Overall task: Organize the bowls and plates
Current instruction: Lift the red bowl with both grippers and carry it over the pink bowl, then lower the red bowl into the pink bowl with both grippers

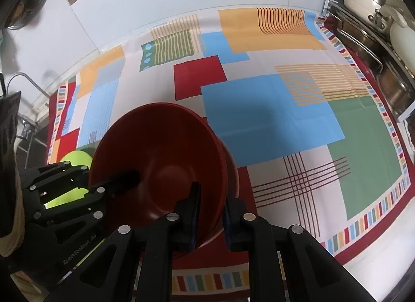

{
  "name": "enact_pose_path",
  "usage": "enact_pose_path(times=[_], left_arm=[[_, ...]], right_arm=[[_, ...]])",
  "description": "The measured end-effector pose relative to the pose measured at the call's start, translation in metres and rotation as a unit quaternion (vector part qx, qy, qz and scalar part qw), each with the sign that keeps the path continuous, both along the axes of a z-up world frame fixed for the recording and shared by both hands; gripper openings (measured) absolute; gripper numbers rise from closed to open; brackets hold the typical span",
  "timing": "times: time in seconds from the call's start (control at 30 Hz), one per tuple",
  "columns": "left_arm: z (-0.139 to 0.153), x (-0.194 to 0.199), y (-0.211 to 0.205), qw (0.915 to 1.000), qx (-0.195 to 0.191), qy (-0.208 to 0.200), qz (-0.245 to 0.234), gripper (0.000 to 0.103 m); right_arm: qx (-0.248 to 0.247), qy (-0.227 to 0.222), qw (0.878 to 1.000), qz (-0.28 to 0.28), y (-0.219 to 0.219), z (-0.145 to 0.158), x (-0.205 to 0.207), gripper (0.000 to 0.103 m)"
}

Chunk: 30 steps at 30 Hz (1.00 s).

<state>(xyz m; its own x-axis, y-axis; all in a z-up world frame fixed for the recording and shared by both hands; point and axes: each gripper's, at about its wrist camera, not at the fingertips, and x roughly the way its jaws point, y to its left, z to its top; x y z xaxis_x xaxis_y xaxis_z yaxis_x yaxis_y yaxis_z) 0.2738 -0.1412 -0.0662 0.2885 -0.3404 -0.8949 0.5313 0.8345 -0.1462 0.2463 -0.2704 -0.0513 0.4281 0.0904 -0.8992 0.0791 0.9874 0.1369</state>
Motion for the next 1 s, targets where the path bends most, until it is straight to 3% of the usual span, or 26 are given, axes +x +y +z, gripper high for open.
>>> enact_pose_path(times=[0.13,0.27,0.5,0.63,0.77,0.93,1.0], left_arm=[[0.000,-0.002,0.000,1.0000,0.000,-0.001,-0.003,0.019],[0.002,-0.004,0.000,0.9999,-0.010,0.003,-0.009,0.032],[0.005,-0.006,-0.001,0.9997,-0.016,0.014,-0.014,0.042],[0.017,-0.008,0.003,0.9997,-0.005,-0.026,-0.001,0.055],[0.025,-0.007,0.009,0.9990,-0.008,-0.044,0.007,0.057],[0.029,-0.004,0.014,0.9987,-0.014,-0.047,0.015,0.057],[0.029,-0.003,0.016,0.9985,-0.013,-0.048,0.021,0.058]], right_arm=[[-0.007,0.005,1.000,0.004,0.000,-0.003,-0.001,0.017],[-0.003,0.012,1.000,0.005,0.000,-0.008,-0.004,0.017],[-0.008,0.005,1.000,0.009,0.003,-0.007,-0.006,0.018],[-0.013,0.003,1.000,0.011,0.004,-0.005,-0.008,0.019],[-0.029,-0.015,0.999,0.007,0.003,0.003,-0.011,0.038],[-0.029,-0.047,0.998,-0.010,-0.002,0.016,-0.017,0.038],[-0.027,-0.061,0.997,-0.023,-0.004,0.022,-0.018,0.043]])
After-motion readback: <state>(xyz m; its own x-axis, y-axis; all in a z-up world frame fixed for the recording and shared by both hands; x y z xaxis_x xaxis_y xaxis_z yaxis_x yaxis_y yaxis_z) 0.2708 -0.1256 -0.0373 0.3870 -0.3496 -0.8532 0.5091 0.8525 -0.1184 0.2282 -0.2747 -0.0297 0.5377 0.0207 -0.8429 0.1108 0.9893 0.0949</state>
